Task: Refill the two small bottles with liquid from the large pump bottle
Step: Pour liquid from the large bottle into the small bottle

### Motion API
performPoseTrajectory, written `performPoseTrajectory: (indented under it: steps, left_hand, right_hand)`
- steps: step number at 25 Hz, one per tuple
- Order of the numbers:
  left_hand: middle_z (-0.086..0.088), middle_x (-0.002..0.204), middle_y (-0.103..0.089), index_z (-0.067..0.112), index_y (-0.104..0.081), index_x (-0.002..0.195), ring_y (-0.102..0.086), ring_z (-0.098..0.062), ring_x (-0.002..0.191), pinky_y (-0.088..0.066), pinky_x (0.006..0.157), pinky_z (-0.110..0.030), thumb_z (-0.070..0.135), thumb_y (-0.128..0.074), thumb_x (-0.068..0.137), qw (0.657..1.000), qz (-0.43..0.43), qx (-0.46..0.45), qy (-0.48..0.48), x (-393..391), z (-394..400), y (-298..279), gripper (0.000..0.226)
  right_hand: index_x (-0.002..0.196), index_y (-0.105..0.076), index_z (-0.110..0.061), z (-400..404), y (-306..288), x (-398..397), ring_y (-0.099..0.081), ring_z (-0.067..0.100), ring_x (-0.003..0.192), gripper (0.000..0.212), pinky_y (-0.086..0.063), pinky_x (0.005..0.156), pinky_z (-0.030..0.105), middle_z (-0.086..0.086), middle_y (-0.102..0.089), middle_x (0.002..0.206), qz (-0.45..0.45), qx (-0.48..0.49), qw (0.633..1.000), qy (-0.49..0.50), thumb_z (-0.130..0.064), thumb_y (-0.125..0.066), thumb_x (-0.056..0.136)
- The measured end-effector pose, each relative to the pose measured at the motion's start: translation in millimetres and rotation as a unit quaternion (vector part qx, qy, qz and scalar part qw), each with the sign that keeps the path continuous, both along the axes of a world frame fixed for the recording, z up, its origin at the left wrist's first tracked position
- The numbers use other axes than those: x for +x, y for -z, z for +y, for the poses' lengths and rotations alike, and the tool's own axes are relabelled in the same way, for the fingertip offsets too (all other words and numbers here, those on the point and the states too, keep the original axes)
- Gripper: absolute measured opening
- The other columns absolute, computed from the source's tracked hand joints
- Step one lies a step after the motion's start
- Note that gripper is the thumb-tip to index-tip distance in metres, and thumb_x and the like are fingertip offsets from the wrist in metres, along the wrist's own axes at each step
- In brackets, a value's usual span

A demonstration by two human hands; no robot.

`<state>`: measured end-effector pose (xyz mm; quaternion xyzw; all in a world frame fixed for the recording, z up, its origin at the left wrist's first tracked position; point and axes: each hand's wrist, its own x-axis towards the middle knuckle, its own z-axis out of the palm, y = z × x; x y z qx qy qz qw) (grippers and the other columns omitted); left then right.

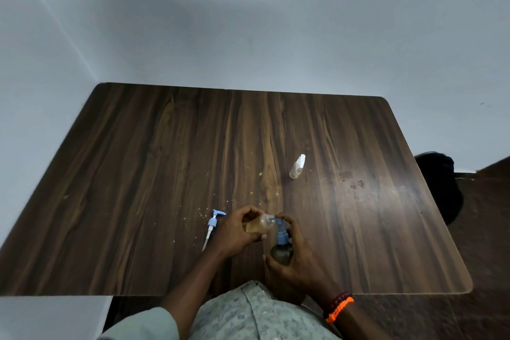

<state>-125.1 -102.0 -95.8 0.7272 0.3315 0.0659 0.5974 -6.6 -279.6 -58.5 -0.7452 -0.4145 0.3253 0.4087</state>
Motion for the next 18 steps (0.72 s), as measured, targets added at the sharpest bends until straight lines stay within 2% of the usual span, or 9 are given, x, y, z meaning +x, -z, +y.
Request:
performPoseTrajectory:
  steps: [4,7,9,11,15,18]
  left_hand:
    - [0.013,0.11,-0.078,0.034,-0.074,0.108,-0.074,-0.008,0.107,-0.063,0.092,-0.028,0.024,-0.094,0.069,1.0,0.005,0.014,0.01,-2.2,-1.3,1.6,0.044]
    - [0.011,0.11,-0.078,0.032,-0.074,0.108,-0.074,-0.005,0.106,-0.062,0.094,-0.028,0.021,-0.094,0.069,1.0,0.004,0.011,0.008,-3.0,-1.6,-0.4,0.045]
    - [0.007,0.11,-0.078,0.027,-0.074,0.108,-0.074,-0.003,0.104,-0.062,0.088,-0.023,0.01,-0.093,0.073,1.0,0.0,0.004,-0.001,-1.2,0.8,-2.9,0.043]
    - [0.007,0.108,-0.077,0.025,-0.074,0.106,-0.073,0.001,0.102,-0.06,0.081,-0.016,0.004,-0.092,0.074,1.0,-0.005,-0.003,-0.007,-0.5,2.7,-2.9,0.042]
    - [0.009,0.108,-0.078,0.029,-0.074,0.107,-0.074,-0.005,0.104,-0.062,0.09,-0.026,0.013,-0.094,0.071,1.0,0.009,0.013,0.005,-2.4,1.6,0.4,0.044]
    - [0.009,0.105,-0.078,0.028,-0.073,0.104,-0.072,0.004,0.099,-0.058,0.082,-0.014,0.006,-0.093,0.073,1.0,0.004,0.01,0.005,-0.1,3.1,-1.9,0.043]
  right_hand:
    - [0.133,-0.04,-0.029,0.5,-0.6,1.6,-0.07,0.012,0.104,0.069,-0.063,0.086,0.039,-0.006,-0.065,0.122,-0.004,0.001,1.0,0.01,-0.031,-0.084,0.079]
    - [0.137,-0.039,-0.026,2.2,-0.3,2.3,-0.071,0.01,0.106,0.073,-0.063,0.087,0.034,-0.006,-0.067,0.123,0.006,0.013,1.0,0.028,-0.025,-0.085,0.08]
    - [0.145,-0.035,-0.029,4.6,-2.3,2.8,-0.068,0.007,0.111,0.083,-0.06,0.091,0.027,-0.009,-0.063,0.131,0.009,0.009,1.0,0.015,-0.027,-0.086,0.079]
    - [0.145,-0.035,-0.029,6.4,-3.2,2.8,-0.066,0.004,0.113,0.085,-0.059,0.092,0.024,-0.011,-0.06,0.133,0.0,0.004,1.0,0.001,-0.029,-0.086,0.078]
    - [0.129,-0.044,-0.027,7.2,-3.1,3.6,-0.07,0.009,0.1,0.065,-0.063,0.081,0.032,-0.008,-0.067,0.117,-0.006,0.002,1.0,0.01,-0.028,-0.085,0.079]
    - [0.138,-0.041,-0.03,7.6,-5.7,4.6,-0.07,0.007,0.105,0.075,-0.062,0.085,0.028,-0.01,-0.066,0.122,-0.005,0.012,1.0,0.014,-0.028,-0.085,0.078]
